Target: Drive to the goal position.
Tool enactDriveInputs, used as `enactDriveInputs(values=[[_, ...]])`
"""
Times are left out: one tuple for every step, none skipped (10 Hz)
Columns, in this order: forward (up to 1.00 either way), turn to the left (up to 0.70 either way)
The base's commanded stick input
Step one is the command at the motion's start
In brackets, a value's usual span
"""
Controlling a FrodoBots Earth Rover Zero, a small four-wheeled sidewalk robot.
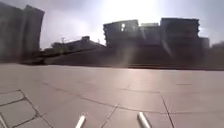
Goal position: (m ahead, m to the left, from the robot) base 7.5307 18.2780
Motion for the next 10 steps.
enactDriveInputs(values=[[1.0,0.27],[1.0,0.27],[1.0,0.27],[1.0,0.27],[1.0,0.27],[1.0,0.27],[1.0,0.27],[1.0,0.27],[1.0,0.27],[1.0,0.27]])
